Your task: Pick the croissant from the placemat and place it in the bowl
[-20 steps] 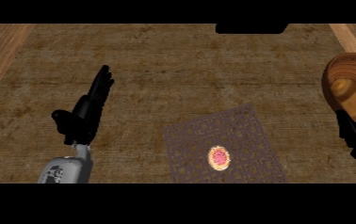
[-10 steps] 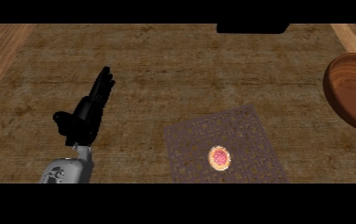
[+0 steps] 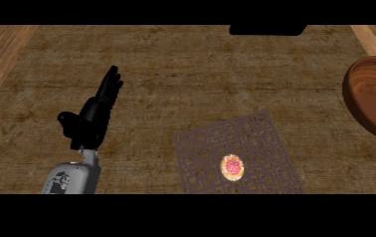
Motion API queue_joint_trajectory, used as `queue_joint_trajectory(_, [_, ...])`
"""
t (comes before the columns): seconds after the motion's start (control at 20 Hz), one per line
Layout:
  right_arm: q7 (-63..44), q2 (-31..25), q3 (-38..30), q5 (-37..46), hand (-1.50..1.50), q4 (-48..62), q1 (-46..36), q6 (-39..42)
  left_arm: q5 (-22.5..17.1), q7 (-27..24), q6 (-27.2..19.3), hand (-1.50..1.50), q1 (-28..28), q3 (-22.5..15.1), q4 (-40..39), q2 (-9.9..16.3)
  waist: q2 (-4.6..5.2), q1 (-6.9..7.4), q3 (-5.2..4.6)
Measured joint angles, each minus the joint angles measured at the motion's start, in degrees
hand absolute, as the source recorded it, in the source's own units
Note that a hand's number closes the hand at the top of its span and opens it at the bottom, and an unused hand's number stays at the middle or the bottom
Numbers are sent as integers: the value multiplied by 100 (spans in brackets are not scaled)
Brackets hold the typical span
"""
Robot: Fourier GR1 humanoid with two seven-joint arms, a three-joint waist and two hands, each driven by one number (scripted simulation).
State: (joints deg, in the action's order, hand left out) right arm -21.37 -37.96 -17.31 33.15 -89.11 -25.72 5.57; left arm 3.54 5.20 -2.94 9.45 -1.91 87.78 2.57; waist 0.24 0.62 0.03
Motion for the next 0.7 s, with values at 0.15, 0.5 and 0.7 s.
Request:
queue_joint_trajectory(0.15, [675,-134,-206,87,150,863,-1,-294,10,-6,1,0,-46,7,51,12,1,4,0])
queue_joint_trajectory(0.5, [1940,-249,-386,354,150,2750,-107,-963,8,30,22,0,-12,17,77,7,0,9,2])
queue_joint_trajectory(0.7, [2441,-321,-582,123,-150,3739,-212,-800,27,-10,31,0,-56,-11,97,-4,7,27,6])
